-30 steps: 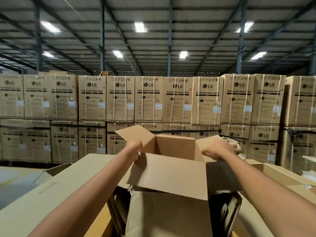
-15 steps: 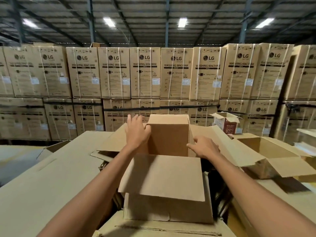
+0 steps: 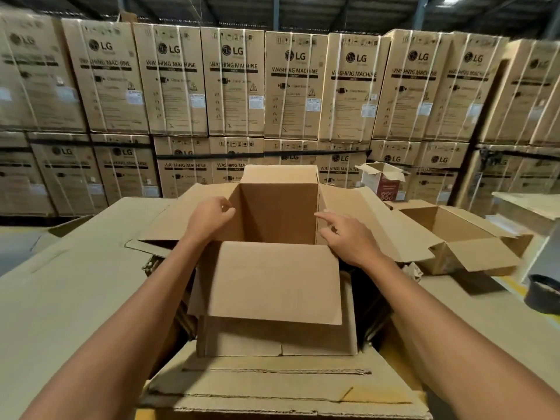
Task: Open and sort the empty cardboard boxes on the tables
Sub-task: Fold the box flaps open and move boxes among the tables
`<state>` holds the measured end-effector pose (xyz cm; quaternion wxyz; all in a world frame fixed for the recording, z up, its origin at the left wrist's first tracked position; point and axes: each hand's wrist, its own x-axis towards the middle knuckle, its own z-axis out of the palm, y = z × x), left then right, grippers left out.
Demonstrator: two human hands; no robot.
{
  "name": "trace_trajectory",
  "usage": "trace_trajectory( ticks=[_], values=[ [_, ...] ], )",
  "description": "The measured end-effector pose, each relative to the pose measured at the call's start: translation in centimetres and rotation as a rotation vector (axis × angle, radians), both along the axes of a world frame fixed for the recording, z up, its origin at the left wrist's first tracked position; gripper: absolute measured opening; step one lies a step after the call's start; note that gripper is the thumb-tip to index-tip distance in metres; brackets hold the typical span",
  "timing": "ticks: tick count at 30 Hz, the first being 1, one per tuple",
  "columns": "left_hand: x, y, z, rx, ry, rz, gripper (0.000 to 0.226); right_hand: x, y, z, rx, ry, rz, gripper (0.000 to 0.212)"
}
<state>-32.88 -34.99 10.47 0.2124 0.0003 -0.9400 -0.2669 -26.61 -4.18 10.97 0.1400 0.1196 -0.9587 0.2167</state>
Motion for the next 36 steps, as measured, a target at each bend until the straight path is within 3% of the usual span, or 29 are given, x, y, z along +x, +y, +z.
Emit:
trace_trajectory(
  ticks=[4,6,10,15,23,36],
  values=[
    [3.2,1.0,0.8,0.059,0.221,-0.015,0.032,2.8,0.1,-1.4,0.138,0.064,-0.005,0.064],
    [5.7,2.5,0.8,0.003,0.229,-0.112,0.038,4.6,1.0,-2.4,0.154,0.077,0.007,0.071],
    [11.0,6.1,-2.2,-0.378,0.108,-0.126,0.071,9.0,4.5,-3.5,0.24,0.044,0.022,0.087],
    [18.7,12.9,-3.1,-0.224,0.16,-0.322,0.084,18.0,10.1,-3.5,-0.062,0.05,-0.034,0.09],
    [34.7,29.0,-4.8,0.079,0.257,-0.698,0.057,35.5,20.2,-7.4,-0.279,0.13,-0.209,0.077],
    [49.0,49.6,-16.6,0.234,0.018,-1.02,0.054,55.8,33.7,-17.6,-0.651,0.167,-0.627,0.076]
  ],
)
